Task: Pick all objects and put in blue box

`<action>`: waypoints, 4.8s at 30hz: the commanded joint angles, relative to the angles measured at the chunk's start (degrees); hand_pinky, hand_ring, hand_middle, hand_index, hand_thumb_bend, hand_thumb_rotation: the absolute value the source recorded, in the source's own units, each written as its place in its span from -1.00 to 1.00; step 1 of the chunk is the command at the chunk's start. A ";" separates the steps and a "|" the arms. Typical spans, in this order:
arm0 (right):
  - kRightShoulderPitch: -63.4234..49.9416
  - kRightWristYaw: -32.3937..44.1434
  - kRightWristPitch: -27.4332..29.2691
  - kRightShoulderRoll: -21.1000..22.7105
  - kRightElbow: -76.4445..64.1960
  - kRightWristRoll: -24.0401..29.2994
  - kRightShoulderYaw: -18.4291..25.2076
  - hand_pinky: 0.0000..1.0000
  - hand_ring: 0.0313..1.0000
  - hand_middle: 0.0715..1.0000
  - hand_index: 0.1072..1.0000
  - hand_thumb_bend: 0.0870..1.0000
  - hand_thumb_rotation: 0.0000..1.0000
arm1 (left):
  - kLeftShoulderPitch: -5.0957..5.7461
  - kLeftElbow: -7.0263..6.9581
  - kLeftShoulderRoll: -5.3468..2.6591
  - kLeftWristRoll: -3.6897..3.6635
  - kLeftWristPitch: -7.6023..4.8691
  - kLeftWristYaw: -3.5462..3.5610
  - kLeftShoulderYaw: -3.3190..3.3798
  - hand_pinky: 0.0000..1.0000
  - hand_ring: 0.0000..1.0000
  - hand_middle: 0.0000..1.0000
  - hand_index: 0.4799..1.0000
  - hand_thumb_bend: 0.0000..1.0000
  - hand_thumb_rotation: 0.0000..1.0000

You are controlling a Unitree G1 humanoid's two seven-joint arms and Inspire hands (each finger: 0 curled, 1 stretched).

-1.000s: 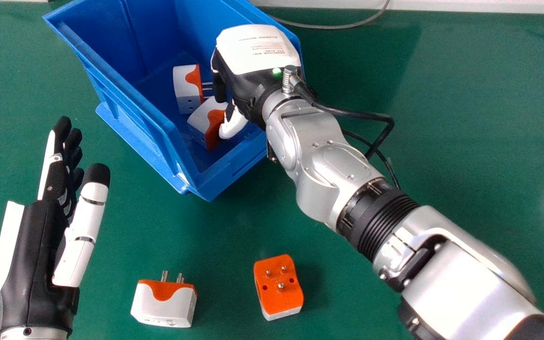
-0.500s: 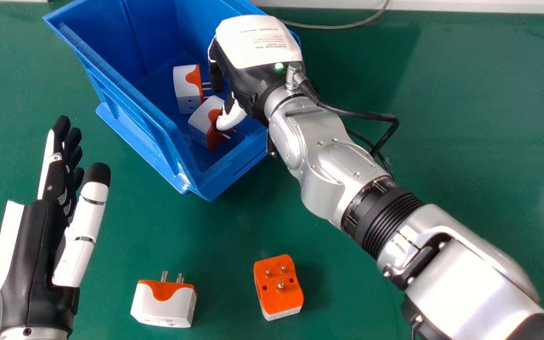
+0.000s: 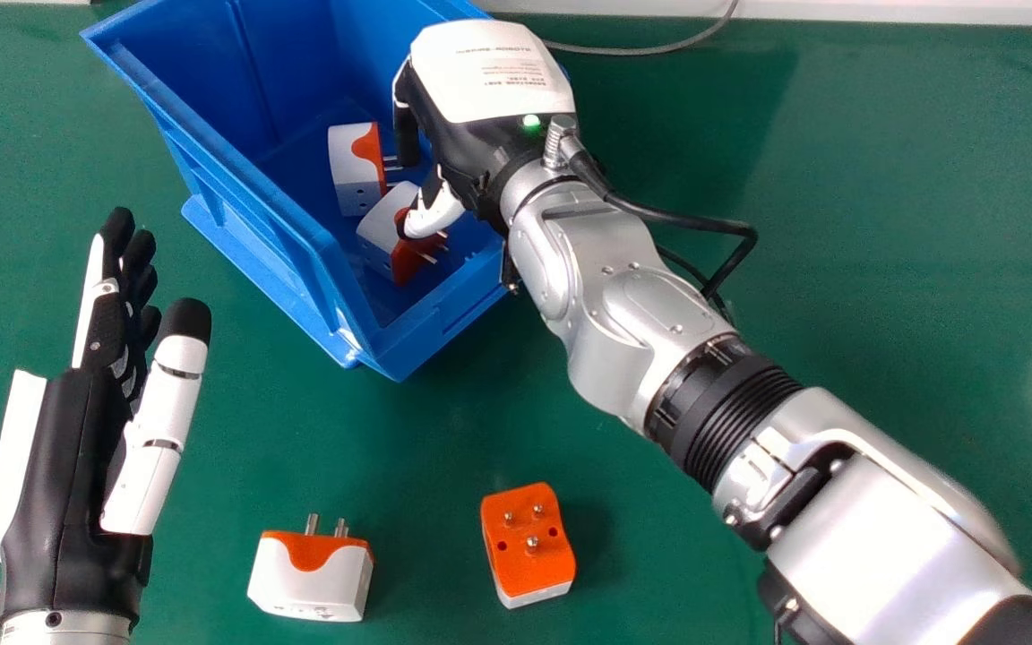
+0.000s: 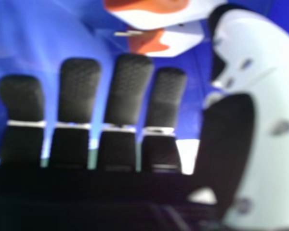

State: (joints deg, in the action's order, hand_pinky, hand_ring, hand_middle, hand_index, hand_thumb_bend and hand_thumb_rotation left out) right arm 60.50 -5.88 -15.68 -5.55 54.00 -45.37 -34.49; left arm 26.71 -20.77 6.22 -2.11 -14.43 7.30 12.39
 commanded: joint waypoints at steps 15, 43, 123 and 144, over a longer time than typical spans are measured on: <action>-3.50 -1.52 0.17 4.14 -12.10 -1.82 -2.16 -0.28 -0.15 0.01 0.19 -0.14 0.00 | -0.63 -0.17 0.14 0.33 0.25 -0.44 -0.37 1.00 1.00 1.00 0.98 -0.13 0.78; -33.70 16.89 -4.02 19.23 -69.84 -11.44 1.02 0.10 0.34 0.39 0.42 -0.29 -0.13 | 1.37 0.65 -0.17 -0.30 -2.28 -0.38 0.19 1.00 1.00 0.99 1.00 -0.11 0.79; -72.64 15.09 31.86 29.20 -70.42 8.15 18.40 0.34 0.64 0.68 0.62 0.55 -0.19 | 8.68 -1.45 -0.83 1.74 -6.88 -1.32 -1.65 0.96 0.93 0.95 0.87 -0.30 0.87; -67.09 15.65 27.22 28.16 -64.99 0.25 13.02 0.36 0.60 0.64 0.58 0.52 -0.28 | 8.17 -2.54 -0.58 1.63 -5.71 -1.23 -1.49 0.99 0.94 0.95 0.88 -0.20 0.87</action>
State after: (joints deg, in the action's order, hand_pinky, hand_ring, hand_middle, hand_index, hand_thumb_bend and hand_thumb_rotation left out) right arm -7.36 9.97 11.68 22.92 -10.54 -44.46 -20.97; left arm 34.71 -21.64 5.39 -0.05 -19.85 6.18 10.49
